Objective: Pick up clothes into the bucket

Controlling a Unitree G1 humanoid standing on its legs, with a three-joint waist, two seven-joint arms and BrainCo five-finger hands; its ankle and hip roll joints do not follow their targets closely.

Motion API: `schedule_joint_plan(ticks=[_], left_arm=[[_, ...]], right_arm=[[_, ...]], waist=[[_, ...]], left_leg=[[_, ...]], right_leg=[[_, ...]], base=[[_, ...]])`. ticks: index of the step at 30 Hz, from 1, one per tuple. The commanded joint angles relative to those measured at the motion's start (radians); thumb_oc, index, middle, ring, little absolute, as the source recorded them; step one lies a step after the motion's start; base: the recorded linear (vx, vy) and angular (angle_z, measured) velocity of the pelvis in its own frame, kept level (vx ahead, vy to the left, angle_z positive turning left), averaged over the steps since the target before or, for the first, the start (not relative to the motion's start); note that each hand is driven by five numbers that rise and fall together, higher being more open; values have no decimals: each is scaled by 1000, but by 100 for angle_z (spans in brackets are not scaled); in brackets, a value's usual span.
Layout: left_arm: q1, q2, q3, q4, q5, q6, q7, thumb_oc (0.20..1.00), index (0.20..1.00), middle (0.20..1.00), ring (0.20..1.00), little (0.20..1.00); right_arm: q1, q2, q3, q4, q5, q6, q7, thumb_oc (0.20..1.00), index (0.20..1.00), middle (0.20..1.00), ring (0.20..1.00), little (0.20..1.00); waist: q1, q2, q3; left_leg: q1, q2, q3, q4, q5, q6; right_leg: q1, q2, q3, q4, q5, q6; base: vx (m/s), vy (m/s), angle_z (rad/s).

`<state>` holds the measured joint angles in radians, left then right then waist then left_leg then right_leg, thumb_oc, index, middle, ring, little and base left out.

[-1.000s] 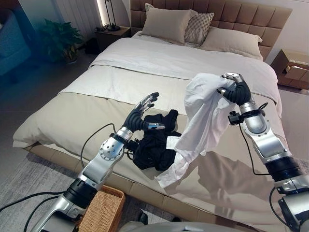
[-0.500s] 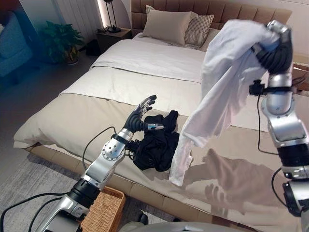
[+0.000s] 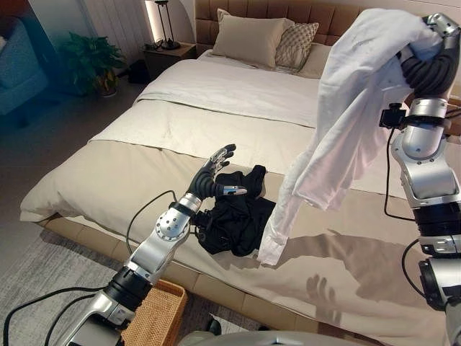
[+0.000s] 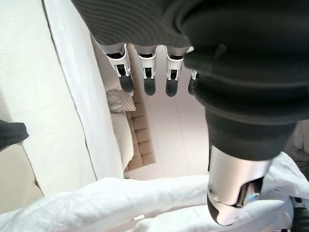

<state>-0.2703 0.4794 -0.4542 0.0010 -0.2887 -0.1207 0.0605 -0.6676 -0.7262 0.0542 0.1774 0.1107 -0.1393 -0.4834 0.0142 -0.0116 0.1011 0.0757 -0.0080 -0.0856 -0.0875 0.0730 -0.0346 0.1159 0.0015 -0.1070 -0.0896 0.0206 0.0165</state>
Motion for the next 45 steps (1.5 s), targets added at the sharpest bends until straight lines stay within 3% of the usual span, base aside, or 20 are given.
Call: schedule_joint_plan(ticks=[1,14,22,25,33,41,45], left_arm=[[-38,8,-10,36,-4,-34,5,1000,1000,1000,1000,1000],[-46,1,39,39,-30,-33,3,1000,1000,1000,1000,1000],[3,-50,99,89,-28,-4,46,1000,1000,1000,1000,1000],[6,-96,80,107,-139,11,50,1000,1000,1000,1000,1000],[-56,-80,-9,57,-295,13,-15,1000,1000,1000,1000,1000],[-68,-72,-70,49,-300,17,-36,1000,1000,1000,1000,1000],[-39,-46,-98,42,-281,24,-55,1000,1000,1000,1000,1000]], right_arm=[[-61,-42,-1,-3,53,-31,44,200,200,200,200,200],[12,-85,138,-130,144,-19,317,200,200,200,200,200],[36,-123,174,-226,168,-5,404,200,200,200,200,200],[27,-131,206,-284,210,0,433,200,200,200,200,200],[12,-119,239,-350,286,-23,467,200,200,200,200,200],[-80,-126,297,-161,221,14,413,200,200,200,200,200],[-303,-133,422,126,210,55,366,200,200,200,200,200]], waist=[[25,-66,-80],[22,-67,-75],[18,-65,-73],[12,-62,-69],[-1,-55,-68],[5,-60,-66],[31,-76,-60]], left_leg=[[12,-38,34,14,-58,61],[17,-33,50,16,-60,56],[20,-29,59,16,-60,55],[29,-29,61,14,-68,55],[28,-26,69,12,-68,52],[27,-27,72,12,-70,51],[16,-29,58,13,-65,52]], right_leg=[[-27,-46,47,53,12,57],[-29,-46,55,54,14,57],[-27,-46,59,50,16,56],[-20,-44,62,46,11,56],[-24,-41,64,41,14,58],[-23,-45,59,37,18,61],[-25,-48,45,43,20,62]], base=[[0,0,0],[0,0,0],[-1,-6,-5],[29,-6,-5],[2,0,-4],[0,0,0],[-6,5,2]])
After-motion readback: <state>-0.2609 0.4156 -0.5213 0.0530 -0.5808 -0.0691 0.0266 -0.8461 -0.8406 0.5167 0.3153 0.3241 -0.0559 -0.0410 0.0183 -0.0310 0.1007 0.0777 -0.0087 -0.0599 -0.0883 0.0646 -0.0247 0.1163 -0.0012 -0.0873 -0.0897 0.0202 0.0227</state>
